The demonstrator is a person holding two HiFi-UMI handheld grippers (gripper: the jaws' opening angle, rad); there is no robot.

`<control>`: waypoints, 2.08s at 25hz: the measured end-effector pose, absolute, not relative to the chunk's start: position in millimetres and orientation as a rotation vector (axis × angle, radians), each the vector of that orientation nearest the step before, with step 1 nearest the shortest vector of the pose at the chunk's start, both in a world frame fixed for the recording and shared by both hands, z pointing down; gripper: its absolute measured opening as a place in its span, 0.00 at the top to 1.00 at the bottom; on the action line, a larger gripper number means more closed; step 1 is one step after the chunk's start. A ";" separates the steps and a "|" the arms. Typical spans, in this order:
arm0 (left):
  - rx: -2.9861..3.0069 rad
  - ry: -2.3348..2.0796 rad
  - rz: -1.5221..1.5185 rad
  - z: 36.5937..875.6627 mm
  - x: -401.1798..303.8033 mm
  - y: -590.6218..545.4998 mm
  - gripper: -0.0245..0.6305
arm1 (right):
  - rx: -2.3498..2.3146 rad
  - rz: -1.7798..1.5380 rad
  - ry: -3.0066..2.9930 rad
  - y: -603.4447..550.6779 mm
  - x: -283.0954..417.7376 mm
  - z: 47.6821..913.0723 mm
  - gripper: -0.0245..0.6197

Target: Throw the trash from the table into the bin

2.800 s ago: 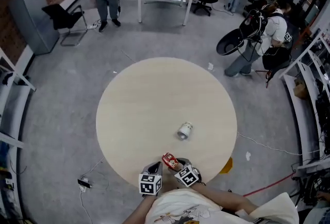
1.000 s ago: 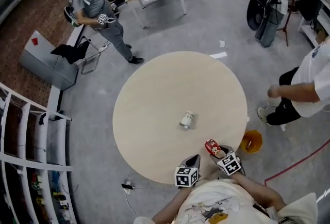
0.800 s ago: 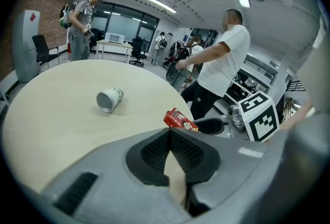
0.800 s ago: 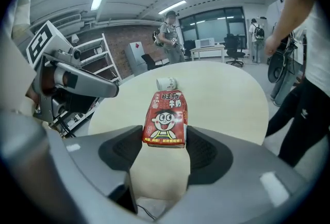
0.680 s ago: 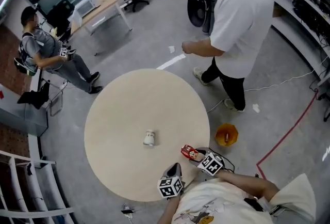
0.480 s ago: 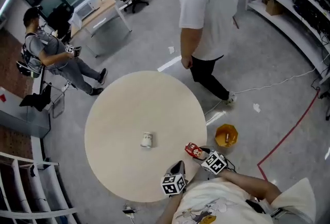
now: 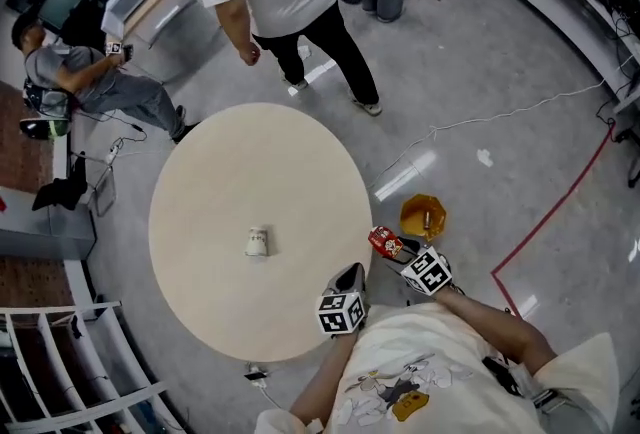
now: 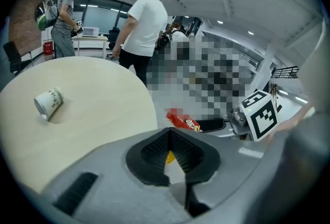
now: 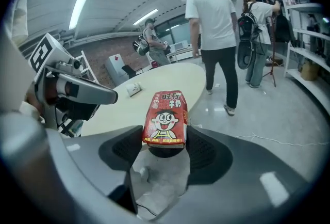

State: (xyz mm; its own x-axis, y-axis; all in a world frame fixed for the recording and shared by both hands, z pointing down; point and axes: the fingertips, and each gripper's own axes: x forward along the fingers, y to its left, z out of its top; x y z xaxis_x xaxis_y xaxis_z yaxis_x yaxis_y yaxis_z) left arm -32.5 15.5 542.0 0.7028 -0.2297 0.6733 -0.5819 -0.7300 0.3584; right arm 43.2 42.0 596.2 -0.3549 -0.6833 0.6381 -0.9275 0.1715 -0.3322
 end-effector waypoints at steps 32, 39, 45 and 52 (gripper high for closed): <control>2.221 -0.373 1.127 785.3 146.7 71.3 0.95 | 1.757 1.445 -1.704 123.8 183.8 863.7 0.54; 2.213 -0.391 1.153 877.4 150.5 67.4 0.95 | 1.740 1.470 -1.655 124.5 180.1 944.2 0.54; 2.189 -0.418 1.180 958.5 157.2 60.2 0.95 | 1.729 1.499 -1.610 117.3 179.7 1012.7 0.54; 2.143 -0.506 1.216 1033.1 149.8 42.9 0.95 | 1.710 1.518 -1.560 108.5 186.1 1073.7 0.54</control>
